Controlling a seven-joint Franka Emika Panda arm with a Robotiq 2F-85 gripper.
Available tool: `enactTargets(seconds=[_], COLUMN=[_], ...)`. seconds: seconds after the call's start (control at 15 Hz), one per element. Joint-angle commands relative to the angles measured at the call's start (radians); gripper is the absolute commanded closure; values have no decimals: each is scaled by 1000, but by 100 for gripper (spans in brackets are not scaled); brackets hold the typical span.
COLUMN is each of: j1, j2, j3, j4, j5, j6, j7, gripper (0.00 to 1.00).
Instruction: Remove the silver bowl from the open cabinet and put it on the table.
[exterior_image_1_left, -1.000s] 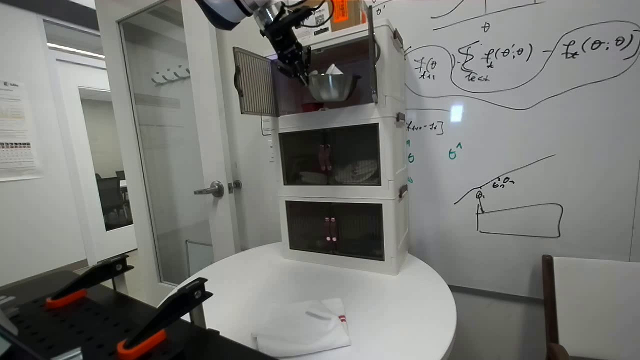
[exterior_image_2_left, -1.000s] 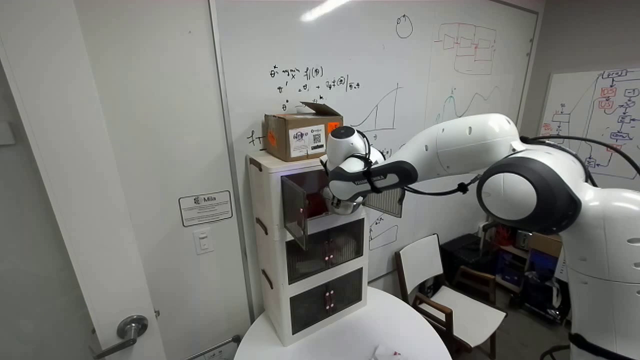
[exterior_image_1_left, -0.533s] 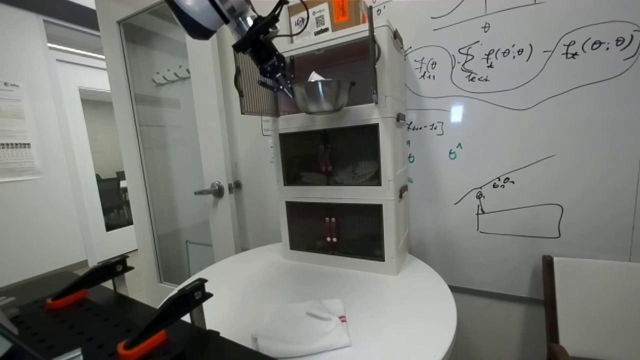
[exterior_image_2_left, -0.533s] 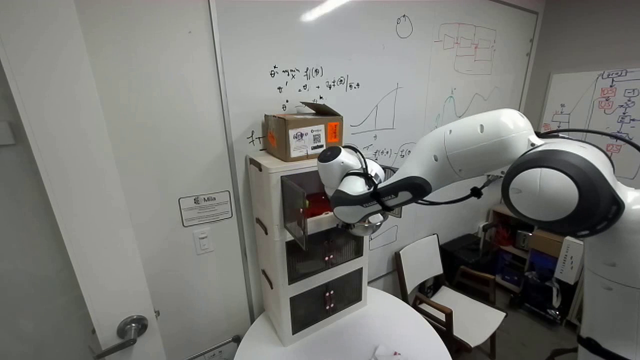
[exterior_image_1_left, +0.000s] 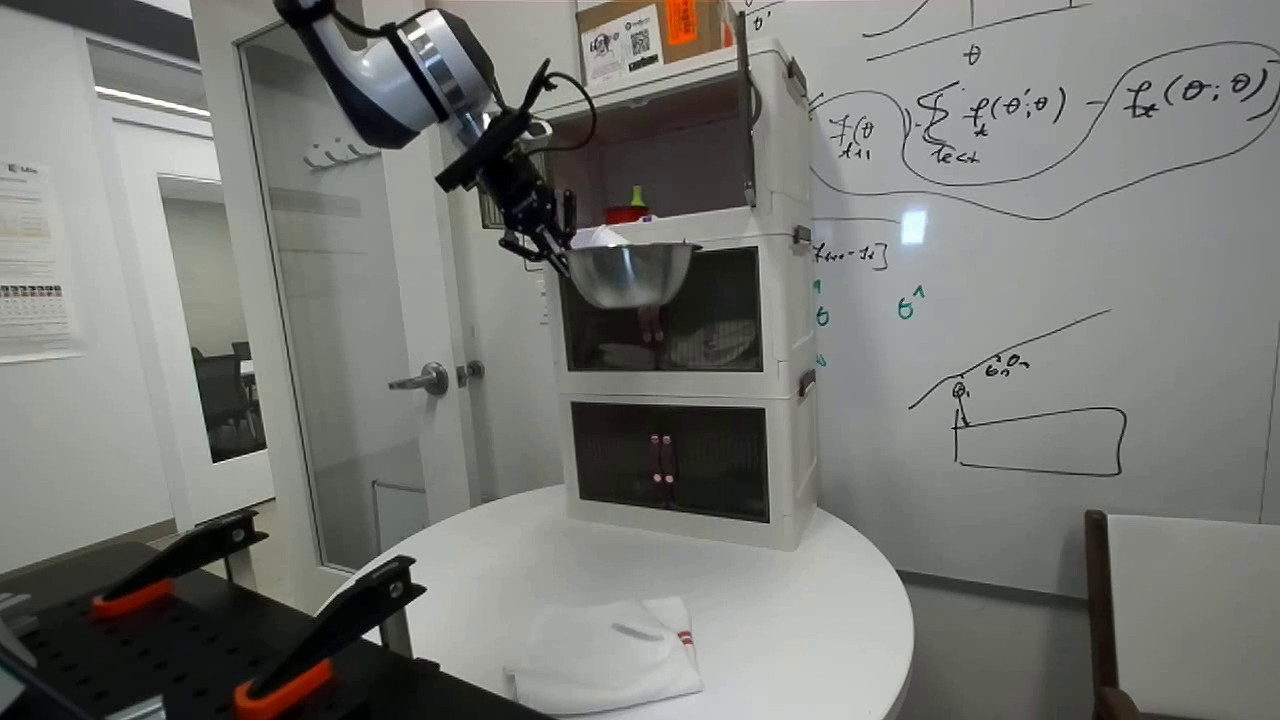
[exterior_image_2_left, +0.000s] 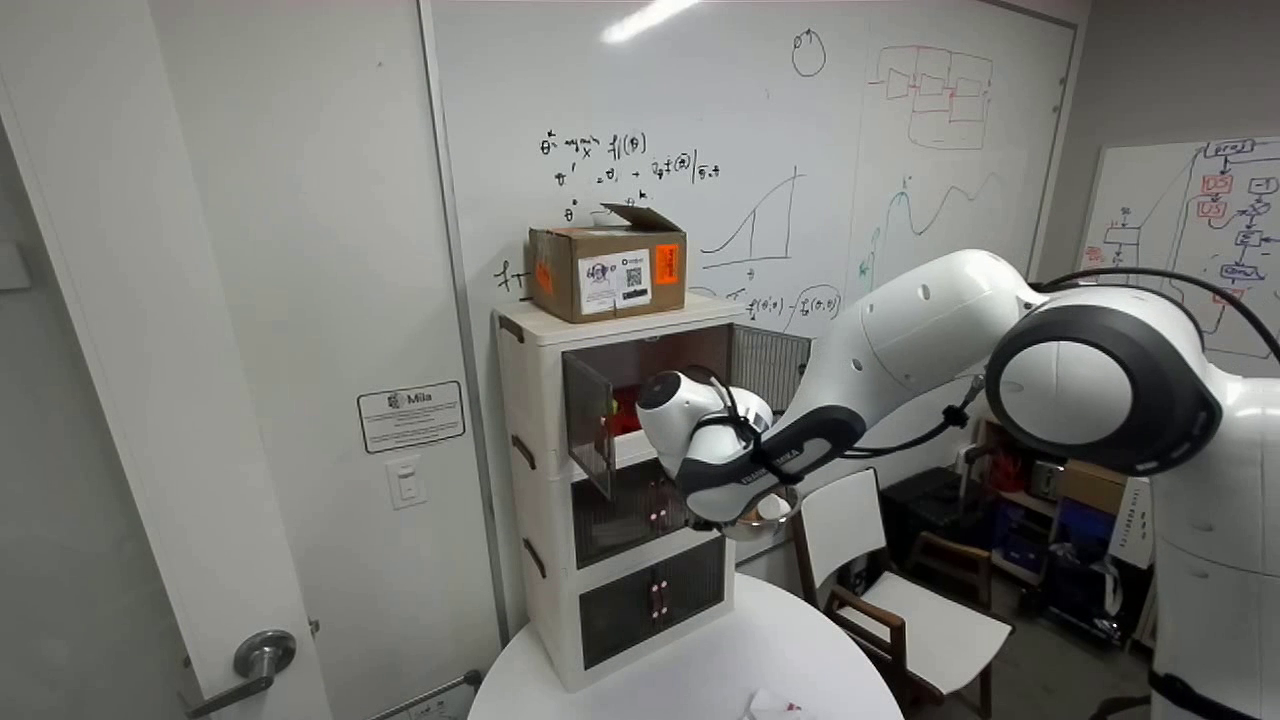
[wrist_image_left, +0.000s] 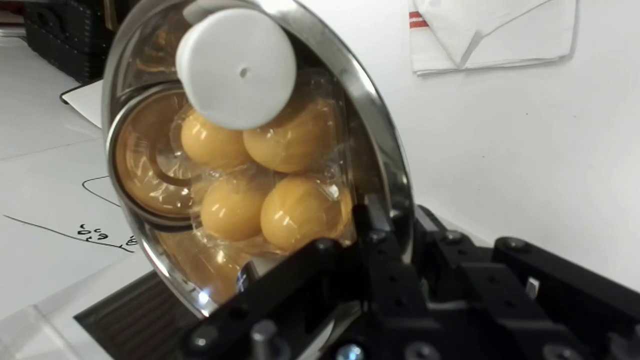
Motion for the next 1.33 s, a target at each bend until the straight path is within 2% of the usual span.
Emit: enactTargets(seconds=[0.0, 0.13, 0.2, 0.4, 0.73, 0.8, 1.27], j1=[-13, -23, -17, -23, -22, -15, 13], j2=[75, 134, 97, 148, 148, 156, 385], j3=[-25, -40, -27, -41, -40, -42, -84], j4=[-25, -21, -32, -30, -23, -15, 42], j5=[-95, -113, -72, -81, -81, -89, -133], j6=[81, 110, 80, 107, 107, 98, 185], j7=[48, 35, 21, 20, 20, 32, 141], gripper=[97, 97, 89, 89, 89, 97, 97])
